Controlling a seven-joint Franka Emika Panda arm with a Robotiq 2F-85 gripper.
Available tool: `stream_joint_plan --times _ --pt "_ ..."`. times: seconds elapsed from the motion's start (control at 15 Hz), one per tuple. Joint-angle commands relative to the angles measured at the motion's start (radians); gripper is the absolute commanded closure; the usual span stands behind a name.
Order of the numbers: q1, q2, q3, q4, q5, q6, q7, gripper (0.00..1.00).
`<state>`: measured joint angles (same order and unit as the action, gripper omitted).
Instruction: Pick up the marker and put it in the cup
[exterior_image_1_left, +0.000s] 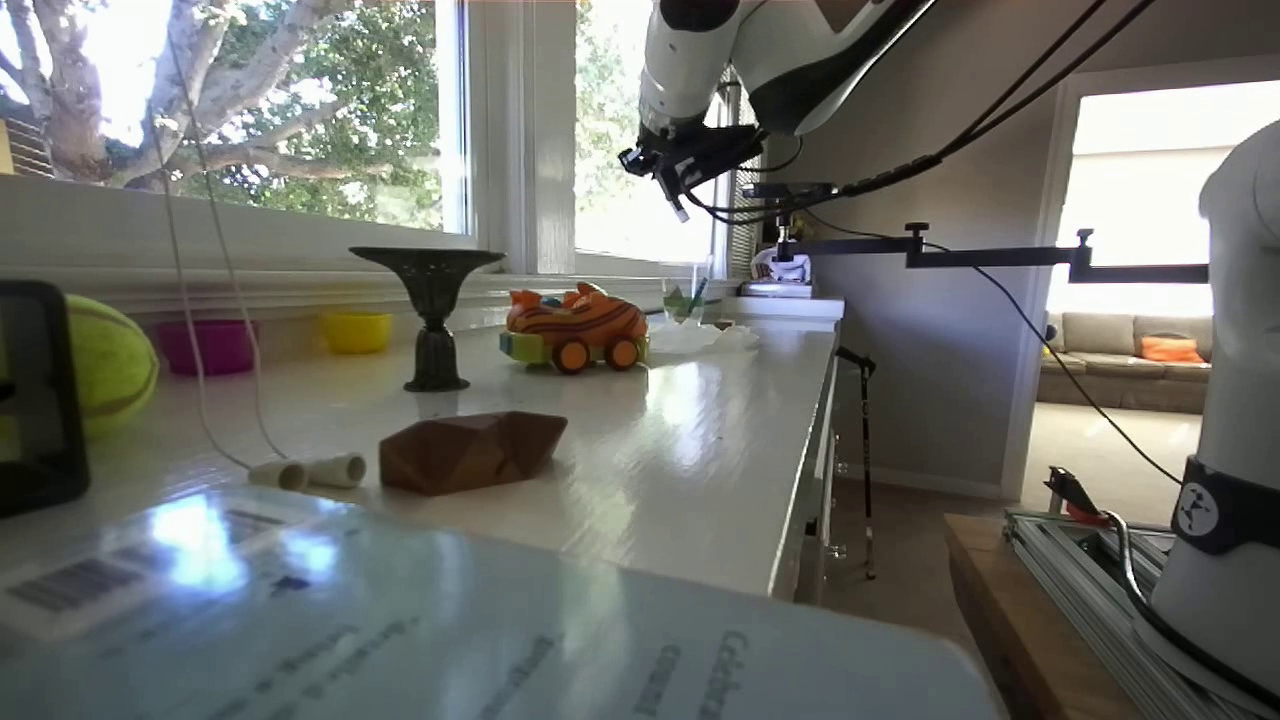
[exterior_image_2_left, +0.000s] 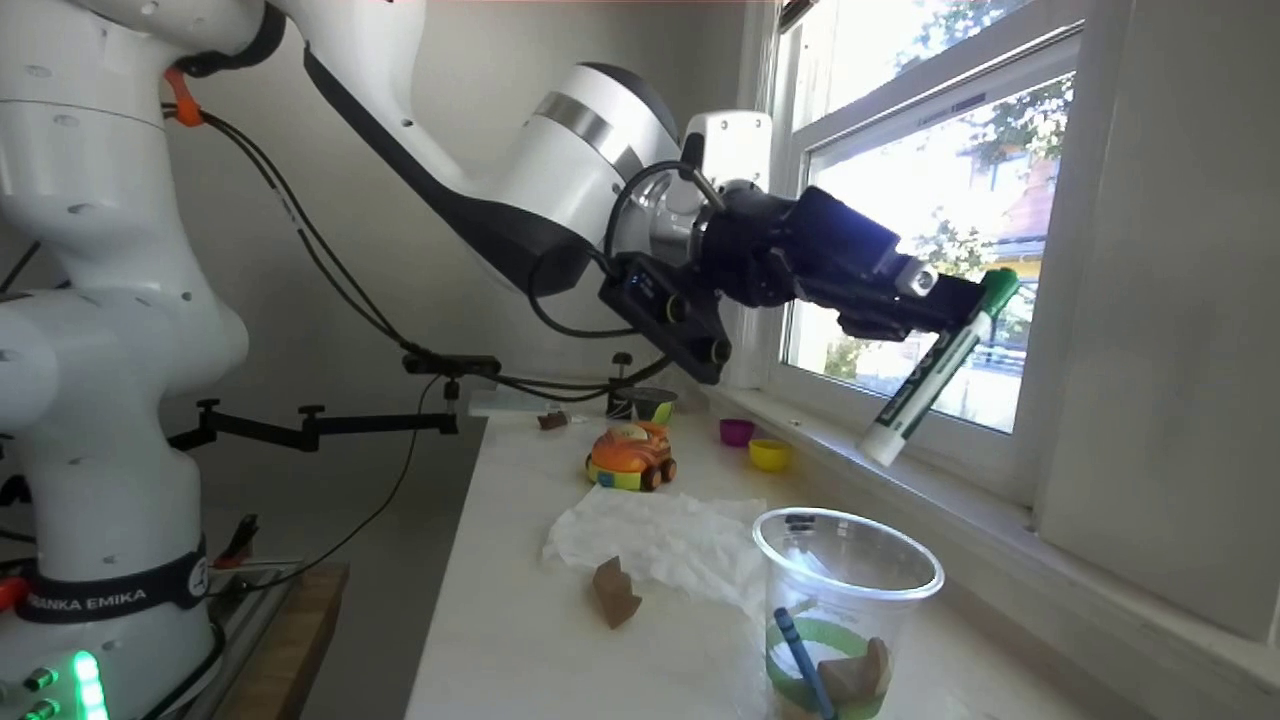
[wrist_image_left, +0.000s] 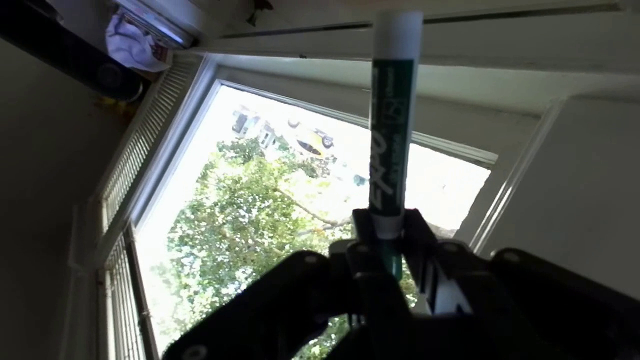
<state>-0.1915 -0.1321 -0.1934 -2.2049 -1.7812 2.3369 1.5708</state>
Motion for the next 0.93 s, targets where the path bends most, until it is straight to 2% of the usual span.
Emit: stream_joint_plan --times 0.0,0.27,0.53,0.87 --pt "0.016 -0.114 0.003 -0.107 0.045 -0.077 0.084 0.95" --pt "0.015 -0.141 -0.018 -0.167 0.067 -0.089 0.135 0.95" --pt "0.009 -0.11 -0.043 -0.188 0.067 -0.07 0.193 0.95" --pt "0.019 -0.068 -0.045 -0.118 0.07 -0.049 0.259 0.95"
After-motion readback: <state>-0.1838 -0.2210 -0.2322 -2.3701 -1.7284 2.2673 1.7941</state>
